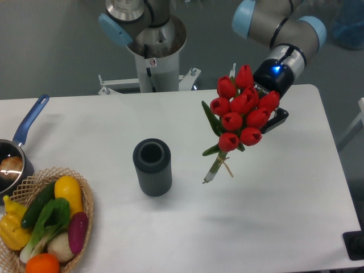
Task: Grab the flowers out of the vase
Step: 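Carry the tulip bunch away from the vase and hold it aloft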
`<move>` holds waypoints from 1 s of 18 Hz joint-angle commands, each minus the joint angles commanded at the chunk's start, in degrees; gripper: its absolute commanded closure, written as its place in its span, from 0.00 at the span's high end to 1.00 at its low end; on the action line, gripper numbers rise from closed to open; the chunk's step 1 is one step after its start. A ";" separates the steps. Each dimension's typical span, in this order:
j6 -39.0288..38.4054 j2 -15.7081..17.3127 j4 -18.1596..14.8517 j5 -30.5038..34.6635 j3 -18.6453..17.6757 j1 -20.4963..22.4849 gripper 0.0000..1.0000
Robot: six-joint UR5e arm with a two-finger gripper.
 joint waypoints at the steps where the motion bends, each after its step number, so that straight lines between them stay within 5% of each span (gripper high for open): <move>1: 0.17 0.09 0.00 0.09 -0.26 -0.09 0.48; 18: 0.26 0.35 0.44 0.26 -1.32 1.23 0.48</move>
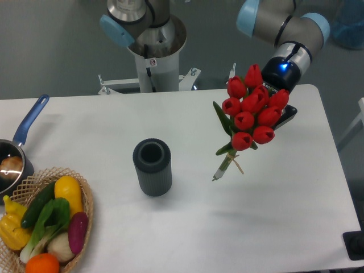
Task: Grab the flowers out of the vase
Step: 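Carry the tulip bunch away from the vase and hold it aloft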
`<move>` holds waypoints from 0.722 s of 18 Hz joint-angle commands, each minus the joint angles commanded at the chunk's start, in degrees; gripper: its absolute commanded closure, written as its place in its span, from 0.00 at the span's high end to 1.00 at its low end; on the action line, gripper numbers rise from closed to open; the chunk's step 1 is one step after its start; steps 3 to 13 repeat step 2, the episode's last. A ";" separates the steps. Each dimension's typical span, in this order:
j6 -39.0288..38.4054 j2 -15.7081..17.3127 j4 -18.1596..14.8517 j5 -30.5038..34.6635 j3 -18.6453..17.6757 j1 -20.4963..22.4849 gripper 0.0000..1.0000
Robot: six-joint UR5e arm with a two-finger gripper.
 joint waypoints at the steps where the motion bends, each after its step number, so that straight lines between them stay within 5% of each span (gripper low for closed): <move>1: 0.00 0.09 0.00 0.00 0.09 0.00 0.48; 13: 0.00 0.09 0.00 0.00 0.09 -0.09 0.48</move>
